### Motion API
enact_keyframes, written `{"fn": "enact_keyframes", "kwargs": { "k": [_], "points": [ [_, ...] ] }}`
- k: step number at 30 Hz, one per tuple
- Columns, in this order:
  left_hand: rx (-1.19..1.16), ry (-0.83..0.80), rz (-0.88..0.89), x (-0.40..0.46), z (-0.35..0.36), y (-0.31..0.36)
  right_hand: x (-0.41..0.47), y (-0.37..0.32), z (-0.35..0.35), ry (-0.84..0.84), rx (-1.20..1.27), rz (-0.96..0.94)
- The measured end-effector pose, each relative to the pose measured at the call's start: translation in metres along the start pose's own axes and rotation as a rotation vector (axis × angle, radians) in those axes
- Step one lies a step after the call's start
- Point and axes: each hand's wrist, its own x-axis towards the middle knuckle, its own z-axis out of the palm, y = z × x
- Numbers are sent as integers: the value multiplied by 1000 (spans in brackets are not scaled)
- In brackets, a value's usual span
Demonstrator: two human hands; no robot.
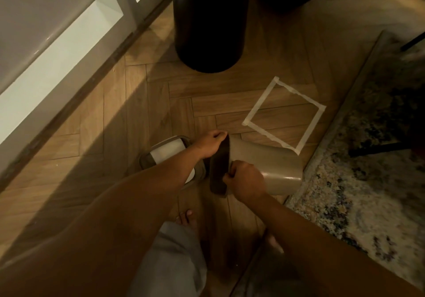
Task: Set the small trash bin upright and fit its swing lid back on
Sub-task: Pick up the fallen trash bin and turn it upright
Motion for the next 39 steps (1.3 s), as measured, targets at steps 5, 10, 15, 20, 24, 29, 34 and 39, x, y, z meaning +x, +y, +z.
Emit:
{"fn": "enact_keyframes", "kwargs": {
  "k": [5, 10, 15, 20, 24, 29, 34, 39],
  "points": [
    [-1, -13, 16, -18, 4, 17, -6, 21, -45, 6, 6, -3],
    [-29, 35, 43, -44, 2, 27, -21, 39, -84, 76, 48, -10],
    [7, 37, -6, -74, 1, 24, -41, 58, -107, 131, 79, 21],
    [10, -36, -81, -89, 9, 11, -64, 69, -114, 137, 179, 20],
    [24, -49, 71, -103, 9, 26, -70, 81, -117, 160, 174, 30],
    [175, -41, 222, -106, 12, 38, -69, 92, -117, 71, 158, 12],
    [254, -6, 303, -95, 20, 42, -65, 101, -113, 47, 231, -35],
    [260, -12, 328, -81, 30, 43, -52, 124, -102, 29, 284, -18]
  ]
}}
